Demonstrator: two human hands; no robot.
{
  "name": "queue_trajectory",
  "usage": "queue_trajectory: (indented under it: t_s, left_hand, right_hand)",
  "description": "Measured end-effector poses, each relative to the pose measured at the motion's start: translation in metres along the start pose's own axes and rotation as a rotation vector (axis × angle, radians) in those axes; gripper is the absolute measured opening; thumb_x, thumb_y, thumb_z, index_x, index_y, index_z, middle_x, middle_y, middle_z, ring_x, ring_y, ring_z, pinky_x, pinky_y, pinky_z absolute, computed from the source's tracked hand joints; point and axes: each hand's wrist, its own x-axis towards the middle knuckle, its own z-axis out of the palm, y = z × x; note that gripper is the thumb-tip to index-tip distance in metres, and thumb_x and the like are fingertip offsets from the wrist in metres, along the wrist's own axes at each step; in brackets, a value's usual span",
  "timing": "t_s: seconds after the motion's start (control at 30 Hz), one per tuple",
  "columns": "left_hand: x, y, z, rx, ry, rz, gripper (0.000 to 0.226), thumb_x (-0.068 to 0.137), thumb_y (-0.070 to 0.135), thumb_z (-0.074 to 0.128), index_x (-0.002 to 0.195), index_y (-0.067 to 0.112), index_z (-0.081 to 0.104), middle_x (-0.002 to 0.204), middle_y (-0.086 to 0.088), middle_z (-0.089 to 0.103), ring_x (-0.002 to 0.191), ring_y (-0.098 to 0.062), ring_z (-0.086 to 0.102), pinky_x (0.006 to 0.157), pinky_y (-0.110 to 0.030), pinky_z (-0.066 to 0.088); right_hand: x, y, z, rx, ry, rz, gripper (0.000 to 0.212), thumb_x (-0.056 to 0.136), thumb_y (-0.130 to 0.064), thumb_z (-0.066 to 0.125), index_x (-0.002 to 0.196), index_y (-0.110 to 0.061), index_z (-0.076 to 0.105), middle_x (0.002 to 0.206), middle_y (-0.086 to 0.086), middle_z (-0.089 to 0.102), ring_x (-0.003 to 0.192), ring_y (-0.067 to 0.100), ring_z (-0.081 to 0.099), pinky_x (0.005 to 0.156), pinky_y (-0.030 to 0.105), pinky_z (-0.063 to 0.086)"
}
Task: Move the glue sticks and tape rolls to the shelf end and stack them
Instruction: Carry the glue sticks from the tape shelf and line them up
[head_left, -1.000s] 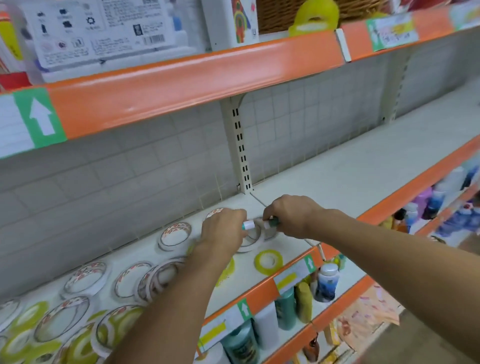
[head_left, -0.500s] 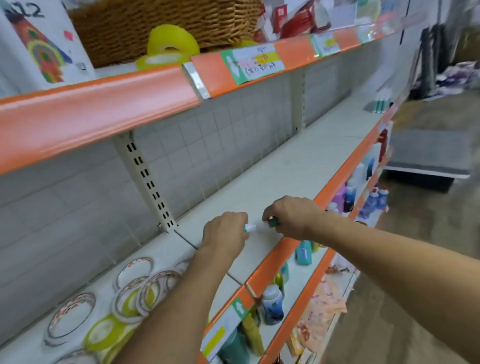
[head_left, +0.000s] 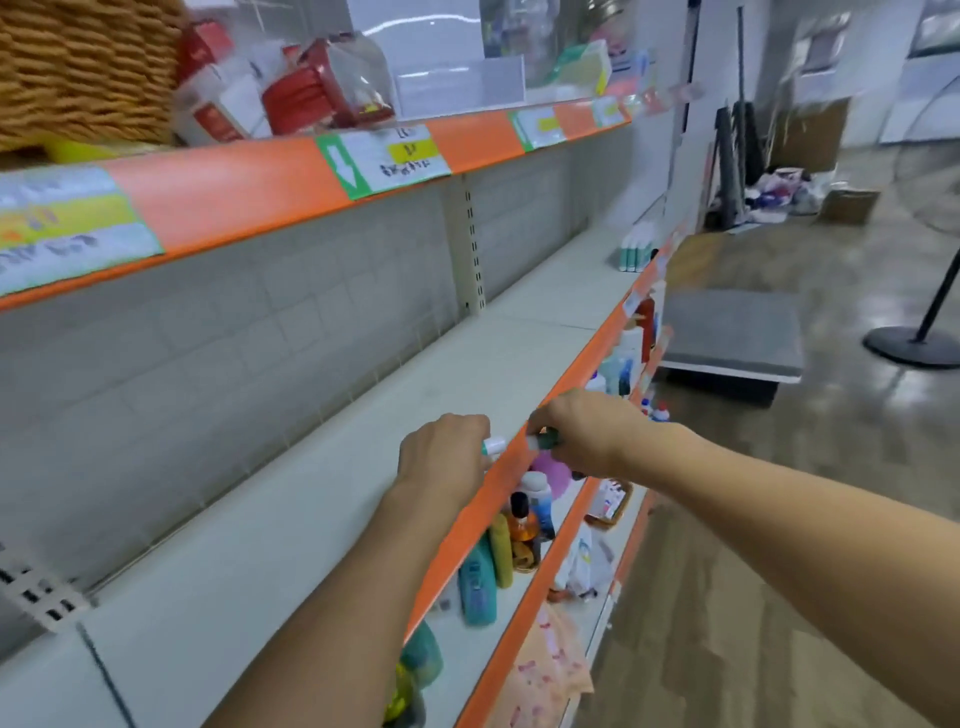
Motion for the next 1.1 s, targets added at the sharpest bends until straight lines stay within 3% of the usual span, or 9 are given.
queue_trajectory:
  t_s: [0.13,0.27,0.4,0.6,0.77,0.9,1.1]
  left_hand:
    - [0.047,0.036,0.007,-0.019,0.008,0.040,0.015,0.090,0.029,0.058,0.104,0.023,0.060,0.102,-0.003,0.063,0.094,-0.028,0.060,0.067,-0.031,0.037]
    - [0.093,0.067,0.019,-0.025,-0.005,0.084,0.015,0.091,0.031,0.057,0.101,0.022,0.060,0.097,-0.003,0.062,0.092,-0.029,0.060,0.066,-0.030,0.036]
    - [0.142,0.099,0.033,0.005,-0.007,0.155,0.016,0.091,0.028,0.056,0.104,0.022,0.059,0.099,-0.004,0.063,0.091,-0.031,0.061,0.064,-0.031,0.035]
    - [0.223,0.149,0.059,0.018,0.006,0.278,0.017,0.095,0.021,0.056,0.111,0.023,0.057,0.110,-0.004,0.064,0.102,-0.031,0.062,0.069,-0.032,0.038]
    - [0.299,0.194,0.072,0.024,0.027,0.377,0.014,0.097,0.026,0.055,0.110,0.021,0.055,0.112,-0.005,0.063,0.102,-0.031,0.063,0.068,-0.032,0.036]
    - [0.353,0.225,0.076,-0.004,-0.010,0.424,0.020,0.094,0.027,0.056,0.113,0.020,0.056,0.114,-0.006,0.061,0.105,-0.031,0.062,0.071,-0.032,0.038]
    - [0.428,0.261,0.087,-0.046,-0.008,0.432,0.006,0.096,0.023,0.052,0.102,0.020,0.052,0.104,-0.006,0.062,0.089,-0.029,0.059,0.067,-0.032,0.035]
  right_hand:
    - [0.009,0.055,-0.004,0.006,-0.012,0.029,0.041,0.087,-0.007,0.058,0.120,-0.029,0.066,0.115,-0.001,0.066,0.104,0.024,0.061,0.080,0.042,0.056]
    - [0.022,0.103,0.002,0.015,-0.006,0.075,0.039,0.088,-0.009,0.056,0.118,-0.033,0.066,0.108,-0.003,0.065,0.098,0.023,0.061,0.072,0.038,0.056]
    - [0.037,0.150,0.007,-0.018,-0.010,0.119,0.040,0.089,-0.008,0.056,0.119,-0.033,0.063,0.105,-0.002,0.061,0.100,0.024,0.060,0.067,0.033,0.046]
    - [0.062,0.231,0.018,-0.046,0.007,0.200,0.037,0.089,-0.015,0.058,0.121,-0.034,0.061,0.114,-0.004,0.062,0.105,0.022,0.060,0.076,0.037,0.054]
    - [0.088,0.300,0.018,-0.039,0.014,0.274,0.037,0.090,-0.016,0.057,0.121,-0.036,0.061,0.115,-0.006,0.063,0.105,0.023,0.060,0.066,0.029,0.040]
    - [0.110,0.354,0.008,-0.006,0.051,0.359,0.029,0.086,-0.015,0.057,0.106,-0.035,0.063,0.105,-0.003,0.063,0.101,0.025,0.060,0.069,0.034,0.050]
    - [0.146,0.429,0.005,0.015,0.053,0.404,0.039,0.085,-0.013,0.058,0.117,-0.036,0.064,0.109,0.000,0.066,0.099,0.025,0.060,0.064,0.029,0.038]
